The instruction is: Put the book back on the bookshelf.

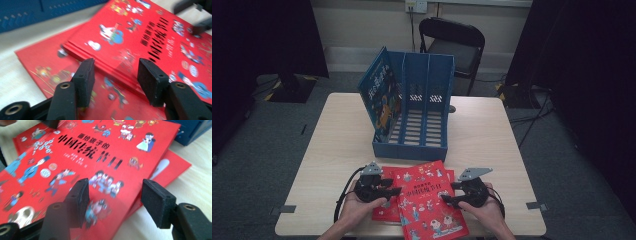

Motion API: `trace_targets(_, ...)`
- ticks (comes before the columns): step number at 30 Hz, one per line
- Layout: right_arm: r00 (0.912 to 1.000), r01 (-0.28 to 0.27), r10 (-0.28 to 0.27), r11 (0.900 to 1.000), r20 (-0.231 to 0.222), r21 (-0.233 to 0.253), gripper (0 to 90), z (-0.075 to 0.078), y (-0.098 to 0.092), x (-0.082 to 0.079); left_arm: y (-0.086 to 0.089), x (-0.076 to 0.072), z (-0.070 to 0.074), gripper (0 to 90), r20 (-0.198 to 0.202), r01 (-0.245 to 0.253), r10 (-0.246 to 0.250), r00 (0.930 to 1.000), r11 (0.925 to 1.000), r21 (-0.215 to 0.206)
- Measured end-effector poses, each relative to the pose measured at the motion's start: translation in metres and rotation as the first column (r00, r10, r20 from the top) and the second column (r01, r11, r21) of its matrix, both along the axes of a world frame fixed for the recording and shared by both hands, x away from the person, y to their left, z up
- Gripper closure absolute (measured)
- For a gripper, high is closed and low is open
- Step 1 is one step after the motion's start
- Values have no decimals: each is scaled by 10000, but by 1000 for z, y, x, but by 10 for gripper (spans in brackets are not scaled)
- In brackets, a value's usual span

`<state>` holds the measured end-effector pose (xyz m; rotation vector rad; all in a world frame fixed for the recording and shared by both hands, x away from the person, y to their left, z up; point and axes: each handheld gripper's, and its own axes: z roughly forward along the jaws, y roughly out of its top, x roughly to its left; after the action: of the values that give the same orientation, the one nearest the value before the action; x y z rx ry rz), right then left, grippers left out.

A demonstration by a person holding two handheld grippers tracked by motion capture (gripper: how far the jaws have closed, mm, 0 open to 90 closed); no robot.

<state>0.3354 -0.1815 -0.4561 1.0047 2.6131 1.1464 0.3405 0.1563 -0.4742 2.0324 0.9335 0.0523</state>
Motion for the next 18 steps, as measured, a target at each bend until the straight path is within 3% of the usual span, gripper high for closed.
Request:
trace_targets(1, 10000, 45, -45, 10000, -17, 48, 347, -1, 4, 7, 0, -2, 0, 508, -38, 21, -21, 10000, 10000, -24)
trace_targets(6, 9997, 235, -234, 9997, -44, 95, 297, -4, 8, 13, -2, -6, -1, 474, -103, -47, 45, 9999, 9999, -151)
trace_targets(12, 9997, 218, -218, 9998, -63, -17, 297, -4, 8, 3, -1, 3, -2, 523, 27, -158, 158, 9999, 9996, -246)
trace_targets(18, 9997, 251, -251, 9996, -49, 97, 315, -4, 7, -9, -1, 9, -4, 490, 225, -77, 84, 9997, 9994, -326)
